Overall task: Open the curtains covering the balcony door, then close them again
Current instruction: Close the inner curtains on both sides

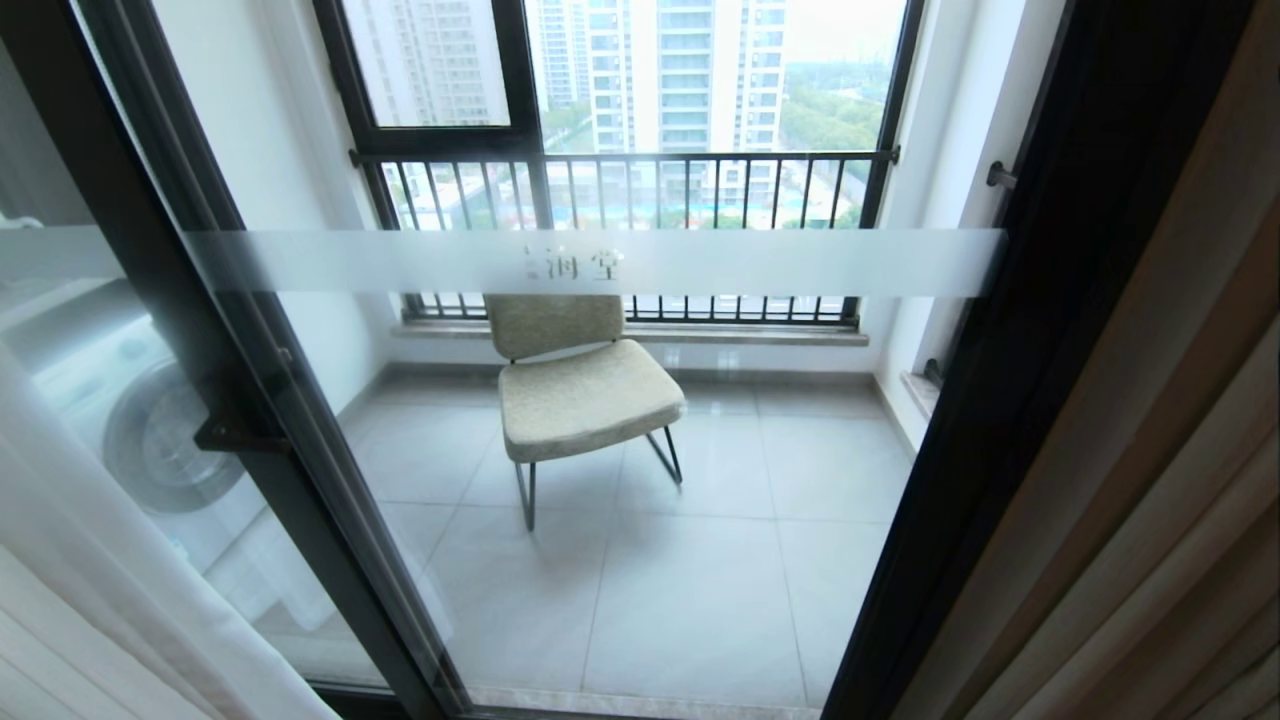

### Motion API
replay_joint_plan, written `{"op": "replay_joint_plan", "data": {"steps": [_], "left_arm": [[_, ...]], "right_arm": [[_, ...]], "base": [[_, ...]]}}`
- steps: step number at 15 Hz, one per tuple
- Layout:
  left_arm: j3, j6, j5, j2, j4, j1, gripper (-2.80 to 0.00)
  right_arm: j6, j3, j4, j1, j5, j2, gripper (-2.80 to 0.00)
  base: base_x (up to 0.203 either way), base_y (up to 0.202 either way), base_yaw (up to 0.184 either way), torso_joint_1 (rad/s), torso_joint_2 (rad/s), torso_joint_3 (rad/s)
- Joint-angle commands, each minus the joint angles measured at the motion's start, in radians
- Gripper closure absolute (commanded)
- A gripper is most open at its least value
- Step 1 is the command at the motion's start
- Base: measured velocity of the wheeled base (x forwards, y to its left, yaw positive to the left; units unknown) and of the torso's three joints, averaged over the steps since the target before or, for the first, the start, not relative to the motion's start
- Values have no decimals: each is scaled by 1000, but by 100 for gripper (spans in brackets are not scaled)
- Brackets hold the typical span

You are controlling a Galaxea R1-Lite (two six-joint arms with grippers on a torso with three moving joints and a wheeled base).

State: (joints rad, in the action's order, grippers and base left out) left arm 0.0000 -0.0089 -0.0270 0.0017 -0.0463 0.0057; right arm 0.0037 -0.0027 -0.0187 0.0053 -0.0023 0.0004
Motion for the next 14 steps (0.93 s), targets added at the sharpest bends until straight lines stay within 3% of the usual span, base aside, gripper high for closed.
{"op": "replay_joint_plan", "data": {"steps": [1,5,9,12,13,14], "left_arm": [[0,0,-1,-2,0,0,0],[0,0,-1,-2,-1,0,0],[0,0,-1,-2,-1,0,0],[0,0,-1,-2,-1,0,0],[0,0,-1,-2,-1,0,0],[0,0,-1,-2,0,0,0]], "right_arm": [[17,-15,-4,1,1,0,0],[31,-81,50,1,0,8,0],[33,-214,255,-1,-2,24,0],[30,-293,258,-1,-47,218,0],[31,-333,252,-1,-61,303,-280],[33,-375,240,-2,-70,385,-280]], "base": [[0,0,0,0,0,0],[0,0,0,0,0,0],[0,0,0,0,0,0],[0,0,0,0,0,0],[0,0,0,0,0,0],[0,0,0,0,0,0]]}}
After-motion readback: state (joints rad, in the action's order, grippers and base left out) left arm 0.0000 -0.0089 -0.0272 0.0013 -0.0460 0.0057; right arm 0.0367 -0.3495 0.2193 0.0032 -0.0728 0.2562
